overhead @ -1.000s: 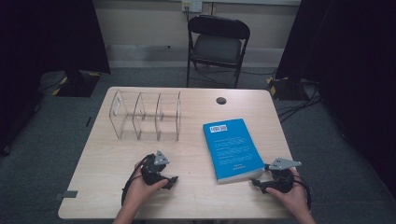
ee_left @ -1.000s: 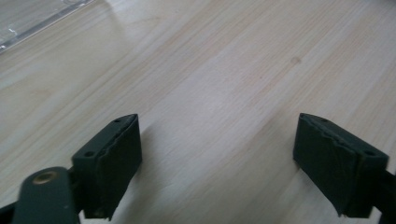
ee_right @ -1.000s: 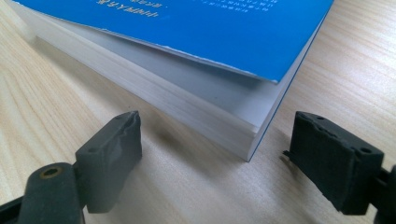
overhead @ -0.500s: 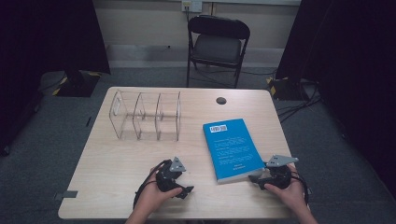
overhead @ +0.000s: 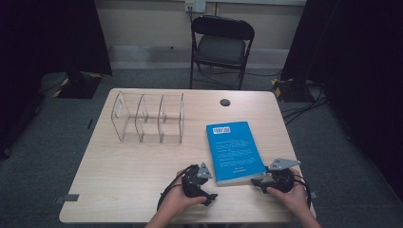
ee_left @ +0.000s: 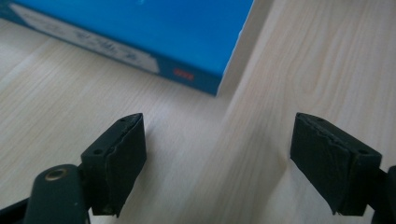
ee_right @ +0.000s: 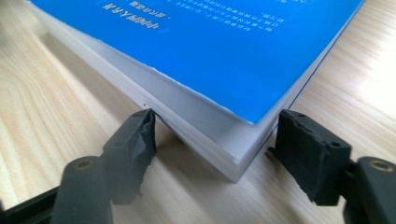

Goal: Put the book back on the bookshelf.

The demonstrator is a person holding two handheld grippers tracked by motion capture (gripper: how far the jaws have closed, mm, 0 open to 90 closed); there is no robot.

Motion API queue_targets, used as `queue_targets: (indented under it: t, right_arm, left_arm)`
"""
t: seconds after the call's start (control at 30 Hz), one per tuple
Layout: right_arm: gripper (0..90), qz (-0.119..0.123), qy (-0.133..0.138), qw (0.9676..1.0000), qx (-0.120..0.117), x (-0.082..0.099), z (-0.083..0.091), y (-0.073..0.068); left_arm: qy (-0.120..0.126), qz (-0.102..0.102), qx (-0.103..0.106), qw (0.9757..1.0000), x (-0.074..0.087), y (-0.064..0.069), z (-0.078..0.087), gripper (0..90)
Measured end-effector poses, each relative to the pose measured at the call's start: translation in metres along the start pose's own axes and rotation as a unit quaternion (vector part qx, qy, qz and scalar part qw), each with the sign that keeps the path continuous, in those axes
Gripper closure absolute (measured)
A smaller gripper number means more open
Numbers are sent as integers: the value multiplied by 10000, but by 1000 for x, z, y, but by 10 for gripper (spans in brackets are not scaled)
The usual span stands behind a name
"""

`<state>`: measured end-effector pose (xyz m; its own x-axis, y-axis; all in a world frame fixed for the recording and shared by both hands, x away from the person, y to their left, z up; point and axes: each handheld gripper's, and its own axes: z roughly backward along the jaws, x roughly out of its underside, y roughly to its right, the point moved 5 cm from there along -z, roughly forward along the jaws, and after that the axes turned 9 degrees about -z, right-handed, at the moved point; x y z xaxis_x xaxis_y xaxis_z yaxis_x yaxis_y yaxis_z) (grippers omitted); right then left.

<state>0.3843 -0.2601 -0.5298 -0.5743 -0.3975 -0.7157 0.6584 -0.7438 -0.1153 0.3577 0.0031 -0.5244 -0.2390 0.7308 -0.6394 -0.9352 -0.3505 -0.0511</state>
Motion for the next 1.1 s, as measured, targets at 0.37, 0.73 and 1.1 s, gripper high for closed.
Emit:
queue_targets:
  t: [0.37, 0.73, 1.1]
  right_arm:
    - [327, -24, 61, 10000, 51, -2, -4, -12]
    - [343, -73, 121, 9998, 142, -2, -5, -17]
    - [361, 0, 65, 9997, 217, -4, -4, -18]
  left_arm:
    - [192, 82, -191, 9996, -6, -6, -8, 192]
    - [205, 181, -395, 9988, -10, -10, -12, 234]
    - [197, 179, -410, 9988, -10, -9, -13, 219]
